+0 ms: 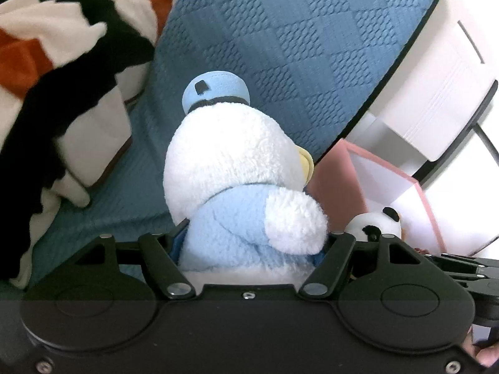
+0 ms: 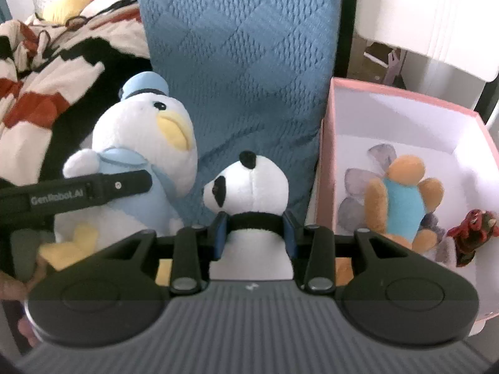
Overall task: Organize objects
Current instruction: 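Carry the panda and duck with both tools over the pink box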
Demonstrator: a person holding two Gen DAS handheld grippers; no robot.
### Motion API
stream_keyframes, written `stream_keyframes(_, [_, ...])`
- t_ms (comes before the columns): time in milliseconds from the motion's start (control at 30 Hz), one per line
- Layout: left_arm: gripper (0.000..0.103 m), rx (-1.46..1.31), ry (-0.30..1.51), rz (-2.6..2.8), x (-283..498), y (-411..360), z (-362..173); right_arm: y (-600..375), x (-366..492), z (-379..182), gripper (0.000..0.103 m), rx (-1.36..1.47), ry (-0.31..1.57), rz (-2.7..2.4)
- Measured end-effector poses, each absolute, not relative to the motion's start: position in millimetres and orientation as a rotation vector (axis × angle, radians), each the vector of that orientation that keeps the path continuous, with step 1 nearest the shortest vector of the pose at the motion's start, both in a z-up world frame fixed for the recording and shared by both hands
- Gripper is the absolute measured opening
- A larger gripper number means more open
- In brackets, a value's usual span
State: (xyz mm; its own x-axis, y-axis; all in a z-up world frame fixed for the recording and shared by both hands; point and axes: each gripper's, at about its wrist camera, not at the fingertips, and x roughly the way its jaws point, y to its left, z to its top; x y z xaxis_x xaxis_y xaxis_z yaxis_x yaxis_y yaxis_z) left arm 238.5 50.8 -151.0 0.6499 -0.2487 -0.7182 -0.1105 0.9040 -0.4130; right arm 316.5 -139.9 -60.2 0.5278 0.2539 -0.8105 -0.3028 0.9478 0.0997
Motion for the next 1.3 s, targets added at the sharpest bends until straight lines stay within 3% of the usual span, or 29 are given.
stream_keyframes(433, [0.069,-0.409,0.801,-0.143,277.8,3.1,-76.3,-176.1,328.3,-2.1,0.040,-0.041,0.853,0.274])
stream_keyframes(833, [0.069,-0.376,0.772,-0.251,304.8,-70.6,-42.6,-250.6,329.9,23.9,0.040,-0.011,0.815,0.195])
stream_keyframes(1300, [0.069,-0.322,0.837,-0.333,332.0,-149.3,-61.3,-327.5,322.8,-3.6,0.040,0.056,0.822,0.093])
